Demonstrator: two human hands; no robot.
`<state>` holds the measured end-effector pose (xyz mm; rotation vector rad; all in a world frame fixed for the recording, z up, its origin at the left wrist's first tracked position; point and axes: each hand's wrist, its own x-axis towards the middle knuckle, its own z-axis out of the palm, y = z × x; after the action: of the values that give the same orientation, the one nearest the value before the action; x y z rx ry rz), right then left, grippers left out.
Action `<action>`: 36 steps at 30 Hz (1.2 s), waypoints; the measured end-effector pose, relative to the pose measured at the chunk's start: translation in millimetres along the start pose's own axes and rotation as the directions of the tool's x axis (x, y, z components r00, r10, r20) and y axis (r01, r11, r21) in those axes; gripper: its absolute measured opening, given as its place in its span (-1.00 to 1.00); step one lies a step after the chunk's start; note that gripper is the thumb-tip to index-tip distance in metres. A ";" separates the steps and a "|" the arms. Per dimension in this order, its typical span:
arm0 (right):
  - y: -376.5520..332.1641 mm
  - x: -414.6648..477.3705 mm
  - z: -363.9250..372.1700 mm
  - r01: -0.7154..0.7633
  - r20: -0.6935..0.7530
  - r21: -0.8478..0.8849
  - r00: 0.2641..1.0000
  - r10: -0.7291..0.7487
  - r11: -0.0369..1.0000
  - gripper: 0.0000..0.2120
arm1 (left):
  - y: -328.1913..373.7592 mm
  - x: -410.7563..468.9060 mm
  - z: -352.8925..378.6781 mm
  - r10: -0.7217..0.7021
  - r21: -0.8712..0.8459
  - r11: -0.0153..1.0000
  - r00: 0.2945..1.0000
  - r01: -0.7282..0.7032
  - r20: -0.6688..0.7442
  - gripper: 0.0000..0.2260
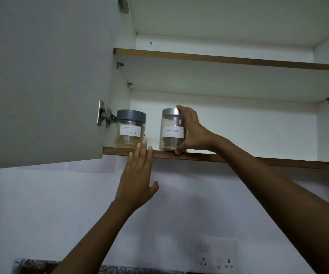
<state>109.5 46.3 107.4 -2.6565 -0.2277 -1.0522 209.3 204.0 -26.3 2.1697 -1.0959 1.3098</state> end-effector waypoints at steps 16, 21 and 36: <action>-9.3 28.1 45.5 -0.011 -0.091 0.142 0.996 0.024 0.990 0.03 | -0.4 0.5 -4.2 0.006 -0.084 0.996 1.000 -0.004 0.027 -0.16; -14.3 21.7 53.5 -0.010 -0.084 0.177 0.996 0.025 0.984 0.05 | -2.8 -0.6 -1.6 0.006 -0.075 0.997 0.999 -0.003 0.034 -0.17; -53.4 -224.0 126.7 -0.106 -0.374 0.419 0.885 0.277 0.902 -0.66 | 62.2 -160.0 -9.3 0.119 -0.360 0.932 0.968 -0.032 0.223 -0.28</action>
<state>16.3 126.1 -125.0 -1.9909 -0.0624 -1.3271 113.6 239.3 -164.8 2.0612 -1.4006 0.8084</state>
